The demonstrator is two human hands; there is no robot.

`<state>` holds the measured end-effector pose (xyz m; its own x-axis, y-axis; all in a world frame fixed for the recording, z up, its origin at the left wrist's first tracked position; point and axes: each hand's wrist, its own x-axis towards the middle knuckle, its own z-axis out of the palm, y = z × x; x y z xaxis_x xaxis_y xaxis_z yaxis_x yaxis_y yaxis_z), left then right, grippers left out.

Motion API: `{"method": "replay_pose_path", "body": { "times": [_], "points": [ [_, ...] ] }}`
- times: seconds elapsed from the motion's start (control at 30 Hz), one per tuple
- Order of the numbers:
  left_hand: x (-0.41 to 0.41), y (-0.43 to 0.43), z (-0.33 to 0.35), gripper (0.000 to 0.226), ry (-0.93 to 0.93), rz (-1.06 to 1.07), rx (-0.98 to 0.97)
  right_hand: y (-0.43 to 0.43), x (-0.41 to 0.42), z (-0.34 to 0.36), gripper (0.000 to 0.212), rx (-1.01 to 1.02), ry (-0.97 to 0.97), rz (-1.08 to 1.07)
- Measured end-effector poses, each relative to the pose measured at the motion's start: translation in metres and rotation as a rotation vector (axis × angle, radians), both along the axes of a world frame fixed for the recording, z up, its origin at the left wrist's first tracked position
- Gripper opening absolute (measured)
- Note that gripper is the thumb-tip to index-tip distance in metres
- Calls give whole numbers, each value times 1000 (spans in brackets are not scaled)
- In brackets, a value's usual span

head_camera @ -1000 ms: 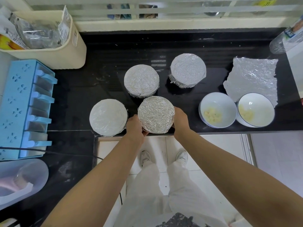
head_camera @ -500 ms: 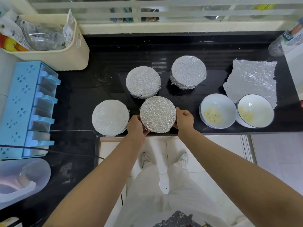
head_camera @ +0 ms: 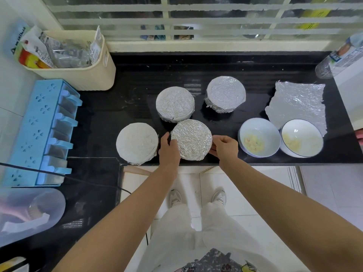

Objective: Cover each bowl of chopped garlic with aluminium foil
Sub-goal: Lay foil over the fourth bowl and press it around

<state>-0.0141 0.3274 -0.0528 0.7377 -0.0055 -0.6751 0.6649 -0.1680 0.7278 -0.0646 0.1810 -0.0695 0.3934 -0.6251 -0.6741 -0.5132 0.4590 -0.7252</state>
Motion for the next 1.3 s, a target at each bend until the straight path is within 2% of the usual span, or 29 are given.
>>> {"method": "replay_pose_path", "body": {
  "times": [0.13, 0.23, 0.47, 0.57, 0.67, 0.73, 0.9, 0.97, 1.03, 1.1, 1.2, 1.3],
  "points": [
    [11, -1, 7, 51, 35, -128, 31, 1, -2, 5, 20, -27, -33, 43],
    [19, -3, 10, 48, 67, -193, 30, 4, -4, 9, 16, -22, -62, 40],
    [20, -5, 12, 42, 26, -206, 95, 10, -5, 8, 15, 3, -91, 11],
    [21, -7, 9, 50, 41, -211, 106, 12, -4, 7, 14, 29, -99, -1],
    [21, -11, 6, 76, 99, -182, 135, 11, -2, 6, 17, 57, -93, 28],
    [20, -13, 2, 84, 141, -144, 150, 9, -2, 7, 15, 72, -86, 49],
    [12, -12, 15, 68, 182, -84, 161, 5, -4, 9, 19, 79, -101, 122],
    [9, -13, 25, 60, 147, -75, 195, 1, -5, 7, 17, 43, -79, 199],
    [4, -17, 38, 61, 109, -104, 328, -4, -6, 5, 14, -24, -47, 270],
    [-4, -25, 54, 61, -5, -132, 417, -8, -7, 10, 14, -93, -27, 326],
    [-14, -40, 70, 55, -203, -162, 429, -20, -10, 30, 36, -255, -22, 414],
    [-22, -59, 75, 36, -383, -243, 373, -43, -16, 47, 36, -417, -64, 456]
  ]
}}
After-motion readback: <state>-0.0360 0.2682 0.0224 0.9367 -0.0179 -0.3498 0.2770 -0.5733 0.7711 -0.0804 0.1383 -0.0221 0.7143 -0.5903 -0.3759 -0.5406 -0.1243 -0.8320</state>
